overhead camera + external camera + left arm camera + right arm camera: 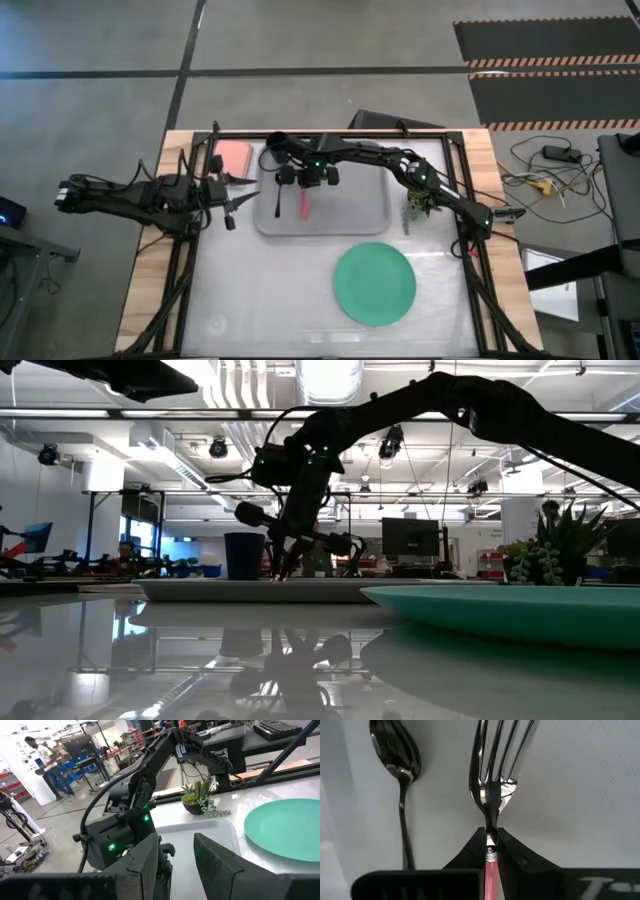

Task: Pick and place plate/cup/fork/spoon on tray
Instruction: Put the pink fork on the gray serving tray left beside the black spoon

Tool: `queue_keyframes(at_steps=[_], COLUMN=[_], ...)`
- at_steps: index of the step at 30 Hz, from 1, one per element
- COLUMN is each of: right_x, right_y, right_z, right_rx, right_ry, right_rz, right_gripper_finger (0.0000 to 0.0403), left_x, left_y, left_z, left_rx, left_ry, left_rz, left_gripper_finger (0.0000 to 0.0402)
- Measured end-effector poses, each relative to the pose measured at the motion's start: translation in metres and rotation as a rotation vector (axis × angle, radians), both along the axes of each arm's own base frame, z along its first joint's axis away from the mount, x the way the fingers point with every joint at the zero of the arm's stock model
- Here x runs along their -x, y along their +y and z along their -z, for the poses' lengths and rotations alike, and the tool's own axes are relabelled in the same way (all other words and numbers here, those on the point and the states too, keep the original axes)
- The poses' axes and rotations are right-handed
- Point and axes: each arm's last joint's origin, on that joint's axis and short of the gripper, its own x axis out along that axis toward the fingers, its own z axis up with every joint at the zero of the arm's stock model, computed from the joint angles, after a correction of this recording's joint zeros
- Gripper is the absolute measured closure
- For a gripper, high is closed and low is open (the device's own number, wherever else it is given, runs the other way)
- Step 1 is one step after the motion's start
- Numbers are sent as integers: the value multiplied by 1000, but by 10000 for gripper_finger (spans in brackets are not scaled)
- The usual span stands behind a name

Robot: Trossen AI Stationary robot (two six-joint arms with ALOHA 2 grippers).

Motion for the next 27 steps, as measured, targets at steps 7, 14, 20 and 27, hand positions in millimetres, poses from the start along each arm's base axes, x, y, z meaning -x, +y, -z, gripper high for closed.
queue_keyframes(at_steps=[7,14,20,27], right_x=[-2,-2,0,3], right_y=[0,0,1,27], right_z=[0,-1,-18,-22], right_rx=[65,67,136,216], right_ry=[-9,-11,-47,-43], right_rz=[-25,-34,-183,-661], right_gripper_finger=[357,289,262,310], left_x=[0,0,0,0], left_y=[0,0,0,0], left_z=[0,0,0,0], left_rx=[0,0,0,3], left_ry=[-1,-1,0,-1], left_rz=[0,0,0,0], left_gripper_finger=[292,292,292,292])
